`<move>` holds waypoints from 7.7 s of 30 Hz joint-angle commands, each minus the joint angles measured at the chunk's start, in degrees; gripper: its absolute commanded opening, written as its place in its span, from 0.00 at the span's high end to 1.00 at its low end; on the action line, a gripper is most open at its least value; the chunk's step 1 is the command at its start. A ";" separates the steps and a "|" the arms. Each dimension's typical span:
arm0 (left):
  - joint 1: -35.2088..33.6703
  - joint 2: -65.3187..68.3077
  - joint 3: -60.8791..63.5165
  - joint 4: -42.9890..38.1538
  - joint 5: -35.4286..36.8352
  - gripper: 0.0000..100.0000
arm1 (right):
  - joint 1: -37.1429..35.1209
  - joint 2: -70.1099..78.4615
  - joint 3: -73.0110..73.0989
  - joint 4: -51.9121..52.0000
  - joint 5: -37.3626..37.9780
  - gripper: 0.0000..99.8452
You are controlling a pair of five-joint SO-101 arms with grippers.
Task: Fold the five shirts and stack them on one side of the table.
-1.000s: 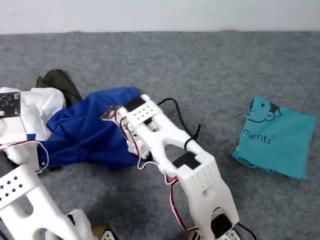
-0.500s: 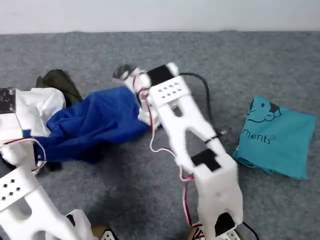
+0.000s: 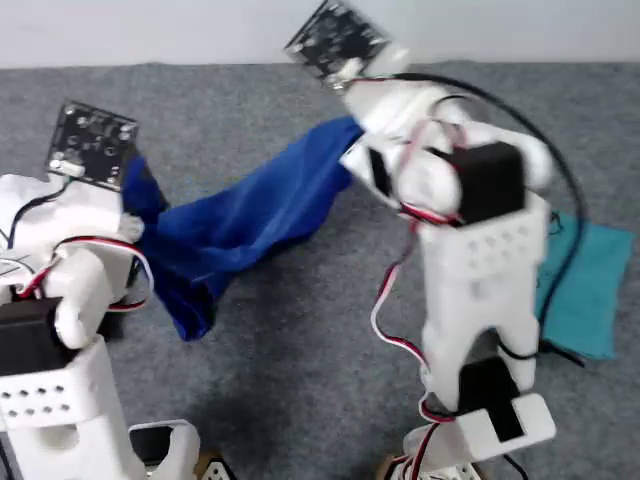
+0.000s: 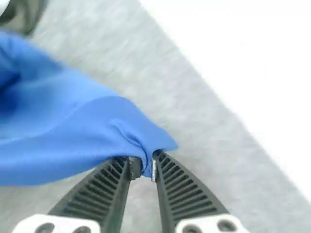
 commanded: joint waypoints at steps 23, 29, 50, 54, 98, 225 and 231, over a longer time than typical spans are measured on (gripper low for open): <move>3.78 -1.32 -15.08 -6.51 0.35 1.00 | 20.97 -8.92 -26.46 2.07 3.43 0.99; 3.78 -0.79 -14.46 3.87 0.26 1.00 | 20.53 -10.77 -16.35 2.07 3.16 0.99; 8.97 -0.97 38.99 -2.81 -3.78 1.00 | 16.75 -10.51 48.97 -25.10 1.14 0.99; 11.69 -1.32 37.32 0.09 -3.78 0.99 | 19.82 -10.42 52.04 -30.20 1.41 0.99; 32.79 -0.79 32.92 7.21 -7.38 0.84 | 25.27 -3.74 51.69 -34.33 -0.35 0.99; 6.15 10.37 -1.10 -15.91 -10.99 1.00 | 27.03 -13.23 35.87 -26.95 18.64 0.99; 4.66 17.41 16.04 -36.84 -13.98 1.00 | 26.51 2.86 36.57 -40.04 14.68 0.99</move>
